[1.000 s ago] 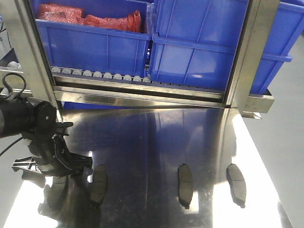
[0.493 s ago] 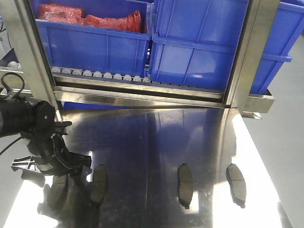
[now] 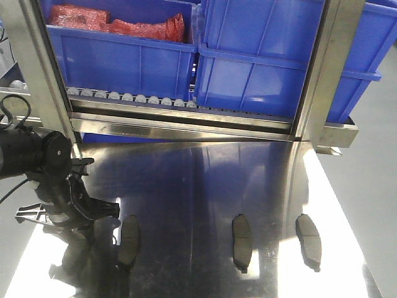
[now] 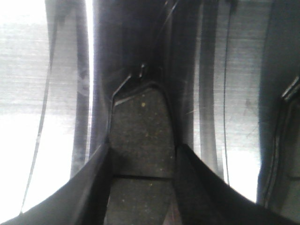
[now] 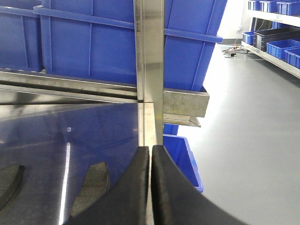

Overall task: Move and align brake pads A on conveyor
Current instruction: 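Lower the left gripper onto the outermost brake pad nearest the left arm and close, then lift the grasped brake pad with the left gripper and withdraw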

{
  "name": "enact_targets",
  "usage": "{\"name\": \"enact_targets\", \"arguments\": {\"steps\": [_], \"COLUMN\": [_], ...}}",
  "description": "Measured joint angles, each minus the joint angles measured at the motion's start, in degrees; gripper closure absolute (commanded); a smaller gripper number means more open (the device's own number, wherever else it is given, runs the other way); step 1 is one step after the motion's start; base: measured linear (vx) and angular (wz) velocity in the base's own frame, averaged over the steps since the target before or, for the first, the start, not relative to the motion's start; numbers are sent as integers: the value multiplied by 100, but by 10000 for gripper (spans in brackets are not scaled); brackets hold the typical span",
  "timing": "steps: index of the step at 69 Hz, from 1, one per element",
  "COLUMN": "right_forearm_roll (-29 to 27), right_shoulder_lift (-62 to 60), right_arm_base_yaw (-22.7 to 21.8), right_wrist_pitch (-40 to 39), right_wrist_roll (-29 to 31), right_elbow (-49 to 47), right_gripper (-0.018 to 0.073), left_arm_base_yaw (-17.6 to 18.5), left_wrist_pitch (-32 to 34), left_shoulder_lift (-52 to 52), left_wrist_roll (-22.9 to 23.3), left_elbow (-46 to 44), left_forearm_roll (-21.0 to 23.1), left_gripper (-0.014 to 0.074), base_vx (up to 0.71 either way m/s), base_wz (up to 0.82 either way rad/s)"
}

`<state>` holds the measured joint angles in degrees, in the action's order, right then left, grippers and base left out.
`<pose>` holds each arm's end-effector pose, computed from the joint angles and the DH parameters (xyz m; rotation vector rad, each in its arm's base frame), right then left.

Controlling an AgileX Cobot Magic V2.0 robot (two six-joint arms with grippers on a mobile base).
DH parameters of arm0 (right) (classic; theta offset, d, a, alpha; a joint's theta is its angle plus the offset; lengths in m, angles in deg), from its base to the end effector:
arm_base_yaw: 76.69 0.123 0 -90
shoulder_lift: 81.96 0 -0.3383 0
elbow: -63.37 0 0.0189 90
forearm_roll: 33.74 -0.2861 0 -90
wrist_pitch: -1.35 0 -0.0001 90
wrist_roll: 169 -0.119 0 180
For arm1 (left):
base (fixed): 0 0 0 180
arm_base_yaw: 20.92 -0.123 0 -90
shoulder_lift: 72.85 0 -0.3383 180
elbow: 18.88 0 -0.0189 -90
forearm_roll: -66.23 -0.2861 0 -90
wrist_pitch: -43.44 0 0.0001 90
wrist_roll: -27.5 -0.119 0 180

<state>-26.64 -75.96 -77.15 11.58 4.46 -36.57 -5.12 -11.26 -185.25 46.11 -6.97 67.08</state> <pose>0.0659 -0.0032 0.1839 0.0167 1.6792 -0.0304 0.3632 -0.1043 0.1711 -0.0900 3.1273 -0.0262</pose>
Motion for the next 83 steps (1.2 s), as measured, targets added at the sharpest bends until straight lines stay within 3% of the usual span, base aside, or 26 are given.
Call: {"name": "enact_targets", "arguments": {"steps": [23, 59, 83], "right_forearm_roll": [0, 0, 0], "right_shoulder_lift": [0, 0, 0], "right_arm_base_yaw": [0, 0, 0], "right_wrist_pitch": [0, 0, 0], "right_wrist_roll": [0, 0, 0], "right_elbow": [0, 0, 0], "right_gripper": [566, 566, 566], "left_arm_base_yaw": [0, 0, 0], "left_wrist_pitch": [-2, 67, 779], "left_shoulder_lift": [268, 2310, 4571], "left_wrist_roll": [-176, -217, -255], "left_elbow": [0, 46, 1583], "left_forearm_roll": [-3, -569, -769], "left_gripper": [603, 603, 603], "base_vx": [0, 0, 0], "base_wz": [0, 0, 0]}}
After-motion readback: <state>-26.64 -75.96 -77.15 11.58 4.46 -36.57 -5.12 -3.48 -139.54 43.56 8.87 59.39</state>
